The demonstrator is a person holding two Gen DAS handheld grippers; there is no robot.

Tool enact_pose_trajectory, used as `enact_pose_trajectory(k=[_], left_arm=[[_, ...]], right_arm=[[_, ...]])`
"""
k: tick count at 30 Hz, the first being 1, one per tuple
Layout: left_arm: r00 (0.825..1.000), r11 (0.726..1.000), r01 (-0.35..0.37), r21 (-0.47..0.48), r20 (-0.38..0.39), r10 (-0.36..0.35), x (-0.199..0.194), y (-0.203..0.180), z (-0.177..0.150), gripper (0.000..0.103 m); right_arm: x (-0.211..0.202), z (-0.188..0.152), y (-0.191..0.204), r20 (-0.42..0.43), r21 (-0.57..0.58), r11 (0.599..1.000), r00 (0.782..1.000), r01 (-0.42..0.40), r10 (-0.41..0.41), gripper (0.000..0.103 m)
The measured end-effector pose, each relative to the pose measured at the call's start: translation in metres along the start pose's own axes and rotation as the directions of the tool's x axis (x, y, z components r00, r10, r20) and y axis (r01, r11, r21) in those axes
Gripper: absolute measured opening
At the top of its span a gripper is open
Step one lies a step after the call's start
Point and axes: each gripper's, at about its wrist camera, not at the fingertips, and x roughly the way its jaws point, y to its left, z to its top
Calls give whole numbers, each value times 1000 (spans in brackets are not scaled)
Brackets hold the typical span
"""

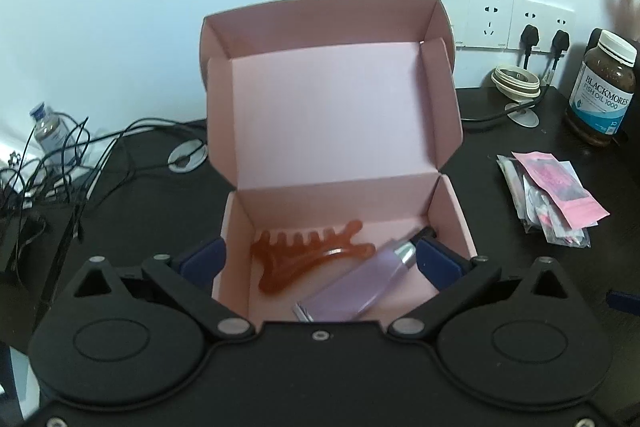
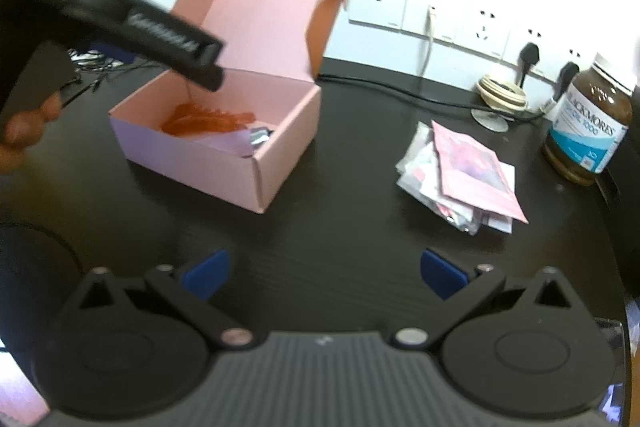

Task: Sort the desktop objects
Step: 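Withdraw the open left tool up from the pink box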

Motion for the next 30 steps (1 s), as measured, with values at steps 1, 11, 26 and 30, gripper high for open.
enact_pose_trajectory(k=[1,11,26,30], left_arm=[[1000,1000,0,-6,-3,0,-1,1,-2,103],[1000,994,-11,-111,-8,10,-11,16,-13,103],[999,983,-29,-183,20,33,-38,44,-40,103],[1000,984,16,-176,22,-12,-42,44,-47,103]], right_arm=[[0,0,-2,-3,6,1000,1000,2,-2,102],[1,7,-17,-19,32,999,1000,8,-7,102],[1,26,-21,-8,-32,999,1000,7,-7,102],[-1,33,-25,17,-36,999,1000,21,-21,102]])
